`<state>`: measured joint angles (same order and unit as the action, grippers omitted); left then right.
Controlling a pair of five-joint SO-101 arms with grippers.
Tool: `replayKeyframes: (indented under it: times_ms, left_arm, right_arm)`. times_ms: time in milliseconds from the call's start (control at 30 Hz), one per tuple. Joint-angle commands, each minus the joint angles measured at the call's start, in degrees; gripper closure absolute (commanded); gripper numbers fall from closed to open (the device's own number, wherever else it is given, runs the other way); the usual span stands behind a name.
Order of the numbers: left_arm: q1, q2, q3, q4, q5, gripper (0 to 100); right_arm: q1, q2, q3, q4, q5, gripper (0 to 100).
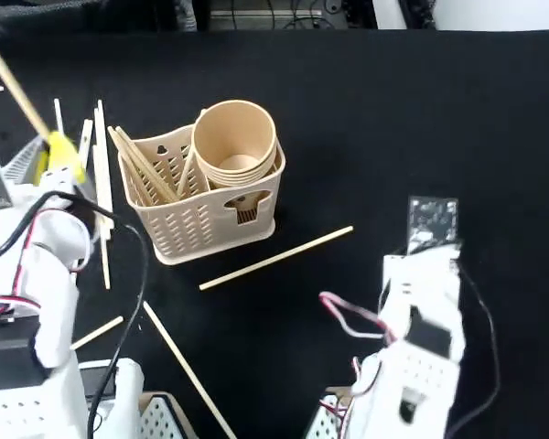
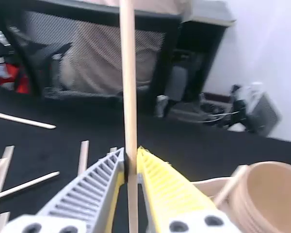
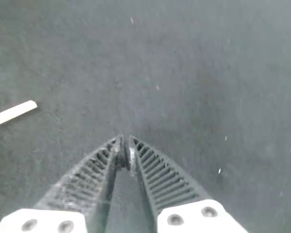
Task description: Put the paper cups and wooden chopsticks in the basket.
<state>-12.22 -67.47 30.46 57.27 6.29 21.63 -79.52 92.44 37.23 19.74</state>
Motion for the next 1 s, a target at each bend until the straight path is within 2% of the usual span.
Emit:
replayKeyframes:
  times_ms: [0,100,233,433,533,633,733,800,867,967]
  left_arm:
    - [7.16,-0.53,-2.42,-7.21,3.16,97]
    - [12.00,-0.53,-2.68,-14.24,3.08,97]
    - [15.16,0.00,0.92,-20.22,3.08,97]
    - [15.08,-0.53,20.70,-36.31,2.81,97]
    - [15.25,-0.53,27.30,-38.07,-1.49,97]
    - [15.16,-0.53,27.82,-32.62,-4.75,90]
    - [15.08,-0.53,22.73,-22.95,-1.41,78]
    - [15.08,-0.53,16.92,-15.30,-0.09,77]
    - [14.73,-0.53,9.63,-7.38,0.18,77]
    - [9.71,0.09,-3.30,5.71,0.26,77]
  right_arm:
    - [-3.69,-20.53,4.09,8.44,0.26,98.7]
    - [-5.27,-29.67,3.30,17.93,0.44,98.7]
    - [-4.92,-25.19,4.18,13.19,0.35,98.7]
    - [-5.27,-26.51,4.09,15.38,0.35,98.7]
    - [-5.36,-27.91,3.47,18.46,2.55,98.6]
    - [-8.35,-27.74,2.15,21.19,8.62,98.5]
    - [-17.05,-27.74,-2.24,27.08,11.96,93.1]
    - [-23.91,-27.12,-6.99,31.30,14.86,87.5]
    - [-29.54,-24.84,-10.59,33.58,20.48,86.2]
    - [-35.87,-17.27,-11.82,33.76,30.51,85.9]
